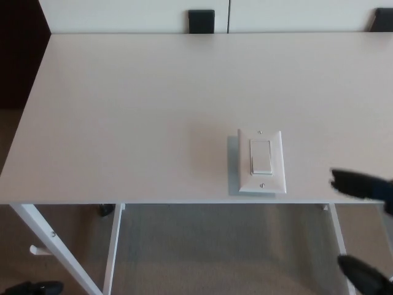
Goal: The robot walk towards a table in front and then clicks the light switch button using the right hand's index finger
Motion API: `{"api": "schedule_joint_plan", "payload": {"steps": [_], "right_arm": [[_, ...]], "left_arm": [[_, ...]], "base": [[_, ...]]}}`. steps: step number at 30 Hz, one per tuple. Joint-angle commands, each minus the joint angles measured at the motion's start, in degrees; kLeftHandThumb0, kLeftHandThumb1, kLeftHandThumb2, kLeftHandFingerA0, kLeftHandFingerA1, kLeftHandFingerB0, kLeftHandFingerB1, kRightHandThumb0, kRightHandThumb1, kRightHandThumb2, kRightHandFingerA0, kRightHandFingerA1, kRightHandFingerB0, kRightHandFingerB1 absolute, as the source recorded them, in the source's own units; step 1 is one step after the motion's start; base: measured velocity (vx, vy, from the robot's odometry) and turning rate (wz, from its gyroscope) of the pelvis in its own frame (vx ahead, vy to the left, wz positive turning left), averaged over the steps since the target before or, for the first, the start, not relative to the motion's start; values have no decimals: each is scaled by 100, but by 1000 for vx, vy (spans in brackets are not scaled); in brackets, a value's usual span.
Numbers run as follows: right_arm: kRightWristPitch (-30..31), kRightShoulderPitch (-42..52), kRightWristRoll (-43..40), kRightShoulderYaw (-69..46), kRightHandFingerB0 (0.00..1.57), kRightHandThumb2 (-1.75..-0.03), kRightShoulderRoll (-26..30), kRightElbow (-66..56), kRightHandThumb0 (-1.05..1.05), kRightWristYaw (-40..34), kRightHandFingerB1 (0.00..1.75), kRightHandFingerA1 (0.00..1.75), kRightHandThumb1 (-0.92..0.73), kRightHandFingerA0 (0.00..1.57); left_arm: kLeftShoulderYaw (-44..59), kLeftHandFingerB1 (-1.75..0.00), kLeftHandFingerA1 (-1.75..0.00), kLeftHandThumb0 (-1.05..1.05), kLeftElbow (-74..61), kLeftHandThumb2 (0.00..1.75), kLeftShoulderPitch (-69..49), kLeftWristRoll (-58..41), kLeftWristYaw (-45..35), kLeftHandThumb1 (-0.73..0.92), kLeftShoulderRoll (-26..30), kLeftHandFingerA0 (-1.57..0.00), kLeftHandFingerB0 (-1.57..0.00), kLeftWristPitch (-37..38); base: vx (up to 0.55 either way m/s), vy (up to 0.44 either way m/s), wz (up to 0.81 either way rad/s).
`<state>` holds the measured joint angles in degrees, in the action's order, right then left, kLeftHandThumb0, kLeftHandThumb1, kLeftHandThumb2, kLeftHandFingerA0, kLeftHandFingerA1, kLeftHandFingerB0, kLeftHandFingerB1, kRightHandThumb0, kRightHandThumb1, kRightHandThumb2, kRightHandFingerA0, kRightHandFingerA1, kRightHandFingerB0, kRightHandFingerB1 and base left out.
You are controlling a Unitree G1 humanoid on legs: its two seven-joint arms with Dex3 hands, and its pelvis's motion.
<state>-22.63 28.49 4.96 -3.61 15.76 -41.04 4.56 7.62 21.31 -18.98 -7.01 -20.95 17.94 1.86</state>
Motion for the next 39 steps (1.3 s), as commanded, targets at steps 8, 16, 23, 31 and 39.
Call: {"api": "schedule_joint_plan", "payload": {"steps": [8,16,23,31,39], "right_arm": [[1535,-2749,2759,405,28,-60,760,1340,-70,347,33,41,-65,19],[1780,-3604,3581,974,29,-58,1012,2154,-66,441,30,38,-60,21],[1842,-4046,3951,1379,23,-80,1195,2805,-68,382,43,44,-46,13],[2149,-4204,4112,1838,19,-85,1330,3058,-72,799,43,39,-49,6],[2686,-4337,4177,2182,11,-88,1499,2928,-78,1772,31,14,-48,1]], "left_arm": [[-34,-41,-45,-20,-314,55,-96,21,-92,51,106,-58,-56,-324],[-35,-40,-45,-18,-483,56,-108,-2,-125,54,135,-57,-54,-415],[-81,-40,-45,-19,-526,55,-129,105,-117,53,186,-61,-56,-305],[-116,-40,-45,-19,-507,56,-70,136,-159,53,249,-61,-55,-261],[-201,-40,-45,-19,-517,56,101,167,-109,54,327,-60,-55,-291]], "base": [[0,0,0],[0,0,0],[0,0,0],[0,0,0],[0,0,0]]}}
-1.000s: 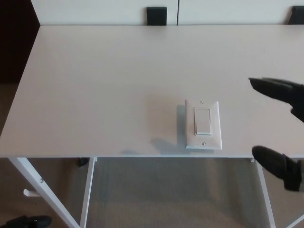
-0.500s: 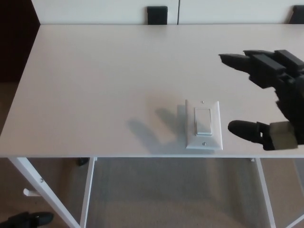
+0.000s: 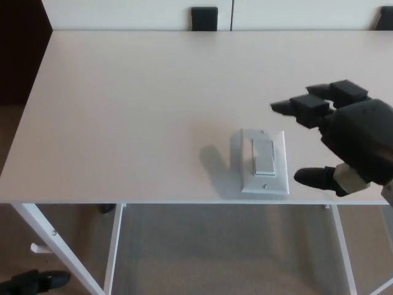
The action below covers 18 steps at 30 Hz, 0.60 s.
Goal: The robot walk towards a table in front and then clicks the light switch button using the right hand's index finger
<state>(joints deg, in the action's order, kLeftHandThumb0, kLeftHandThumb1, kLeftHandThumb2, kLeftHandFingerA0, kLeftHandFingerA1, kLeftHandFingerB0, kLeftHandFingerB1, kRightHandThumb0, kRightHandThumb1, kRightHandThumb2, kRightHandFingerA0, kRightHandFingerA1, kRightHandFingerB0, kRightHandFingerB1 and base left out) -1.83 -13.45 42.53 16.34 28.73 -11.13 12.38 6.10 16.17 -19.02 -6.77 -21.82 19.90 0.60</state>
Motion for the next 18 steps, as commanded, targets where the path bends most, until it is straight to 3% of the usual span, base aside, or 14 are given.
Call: {"api": "schedule_joint_plan", "payload": {"steps": [1,2,3,5,7,18], "right_arm": [[654,-176,405,215,11,-88,213,-74,-78,1110,31,14,-48,1],[676,-263,362,233,11,-73,235,-43,-83,1222,27,16,-48,2],[851,-274,345,274,13,-88,254,-159,-86,1545,20,0,-52,0],[984,-292,324,304,11,-88,253,-236,-85,1772,16,0,-51,0],[1210,-502,304,376,0,-94,258,-235,-92,2242,1,0,-51,0],[1375,-641,293,447,0,-102,229,-292,-99,2584,0,0,-58,0]], "left_arm": [[-41,-40,-45,-19,18,56,131,120,-43,54,140,-60,-55,-160],[-43,-40,-45,-19,65,56,221,107,-34,54,129,-61,-55,-171],[-55,-40,-45,-21,-43,56,165,154,18,53,148,-62,-57,-218],[-47,-40,-45,-20,-68,56,137,129,4,53,151,-60,-56,-239],[-26,-40,-45,-19,-36,56,240,85,-13,54,155,-61,-55,-280],[-66,-40,-45,-24,125,56,369,133,-51,54,213,-61,-55,-197]], "base": [[0,0,0],[0,0,0],[0,0,0],[0,0,0],[0,0,0],[0,0,0]]}}
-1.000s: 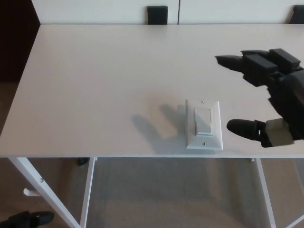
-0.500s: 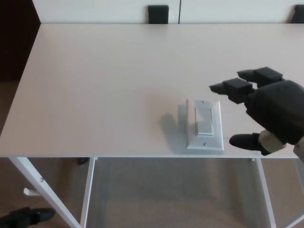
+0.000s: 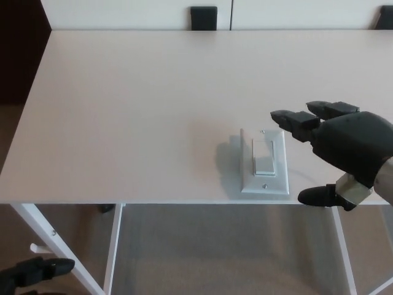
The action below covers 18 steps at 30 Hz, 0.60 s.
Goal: The robot walk towards a table in front and then clicks the light switch button using the right hand's index finger
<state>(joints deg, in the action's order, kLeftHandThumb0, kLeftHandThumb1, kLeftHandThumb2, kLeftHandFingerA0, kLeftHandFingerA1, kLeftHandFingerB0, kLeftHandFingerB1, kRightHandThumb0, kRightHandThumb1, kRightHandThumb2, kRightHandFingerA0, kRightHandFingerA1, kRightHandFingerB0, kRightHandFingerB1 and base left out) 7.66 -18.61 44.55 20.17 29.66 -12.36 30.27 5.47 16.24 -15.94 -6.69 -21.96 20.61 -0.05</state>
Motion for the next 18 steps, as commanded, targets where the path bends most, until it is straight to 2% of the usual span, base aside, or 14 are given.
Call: {"api": "schedule_joint_plan", "payload": {"steps": [1,6,18], "right_arm": [[435,-91,147,95,1,-102,147,-202,-99,816,0,0,-58,0],[569,-52,422,299,3,-100,135,-193,-97,929,3,0,-58,0],[415,15,777,617,6,-100,59,180,-98,652,6,0,-58,0]], "left_arm": [[-19,-39,-45,-24,121,56,41,131,-42,53,140,-61,-55,-121],[-19,-40,-45,-24,141,56,14,105,-84,54,144,-60,-55,-70],[-32,-39,-44,-25,50,56,29,166,-105,54,182,-61,-56,-97]], "base": [[0,0,0],[0,0,0],[0,0,0]]}}
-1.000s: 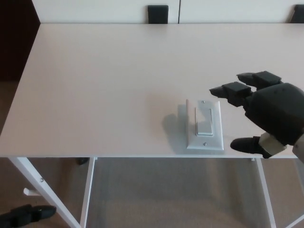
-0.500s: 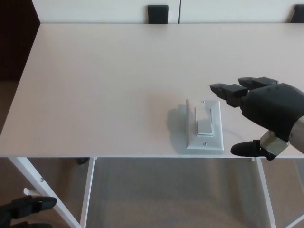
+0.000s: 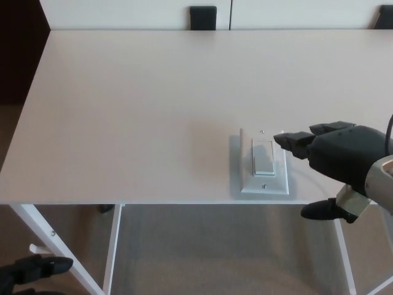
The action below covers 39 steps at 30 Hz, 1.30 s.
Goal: The robot walk towards a table in front and then clicks the light switch button using the right hand's index finger
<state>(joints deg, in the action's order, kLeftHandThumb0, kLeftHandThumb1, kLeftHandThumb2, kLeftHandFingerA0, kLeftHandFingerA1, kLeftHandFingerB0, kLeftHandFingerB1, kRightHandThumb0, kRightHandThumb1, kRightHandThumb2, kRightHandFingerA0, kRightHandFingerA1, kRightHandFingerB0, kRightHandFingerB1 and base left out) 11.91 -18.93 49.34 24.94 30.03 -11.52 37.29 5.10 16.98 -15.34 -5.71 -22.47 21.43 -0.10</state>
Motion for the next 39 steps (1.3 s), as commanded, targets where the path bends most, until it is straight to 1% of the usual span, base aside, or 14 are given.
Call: {"api": "schedule_joint_plan", "payload": {"steps": [1,6,16,17,20,25,28,32,39], "right_arm": [[5,48,319,171,6,-100,2,121,-98,-53,6,0,-58,0],[67,19,476,298,3,-100,-75,200,-97,-51,4,0,-58,0],[137,18,697,431,4,-100,-242,74,-97,40,5,0,-58,0],[133,88,677,418,9,-99,-286,20,-98,-40,7,0,-59,3],[162,113,745,446,9,-99,-343,3,-97,-18,6,0,-58,3],[139,116,855,506,5,-99,-356,37,-98,-12,5,0,-59,0],[121,141,859,509,10,-98,-383,66,-97,-94,7,0,-59,3],[96,177,901,513,11,-98,-377,49,-97,-102,9,0,-58,2],[85,207,957,524,9,-97,-353,60,-96,-40,7,0,-58,3]], "left_arm": [[4,-39,-44,-25,-59,56,-38,77,-42,54,105,-61,-56,-125],[-12,-39,-44,-26,-27,56,-27,108,-25,54,111,-62,-56,-96],[-40,-40,-45,-25,-45,56,21,135,-44,54,114,-63,-56,-87],[-70,-40,-45,-25,-60,57,27,183,-57,54,146,-63,-56,-38],[-66,-40,-45,-25,-7,56,28,154,-116,54,155,-62,-56,60],[-75,-39,-45,-27,-43,56,55,178,-112,54,166,-62,-56,-4],[-76,-40,-45,-27,-67,56,74,190,-100,54,177,-62,-56,-11],[-82,-39,-45,-27,6,56,113,181,-122,54,182,-62,-56,24],[-105,-40,-45,-27,83,56,174,200,-125,54,203,-62,-56,66]], "base": [[0,0,0],[0,0,0],[0,0,0],[0,0,0],[0,0,0],[0,0,0],[0,0,0],[0,0,0],[0,0,0]]}}
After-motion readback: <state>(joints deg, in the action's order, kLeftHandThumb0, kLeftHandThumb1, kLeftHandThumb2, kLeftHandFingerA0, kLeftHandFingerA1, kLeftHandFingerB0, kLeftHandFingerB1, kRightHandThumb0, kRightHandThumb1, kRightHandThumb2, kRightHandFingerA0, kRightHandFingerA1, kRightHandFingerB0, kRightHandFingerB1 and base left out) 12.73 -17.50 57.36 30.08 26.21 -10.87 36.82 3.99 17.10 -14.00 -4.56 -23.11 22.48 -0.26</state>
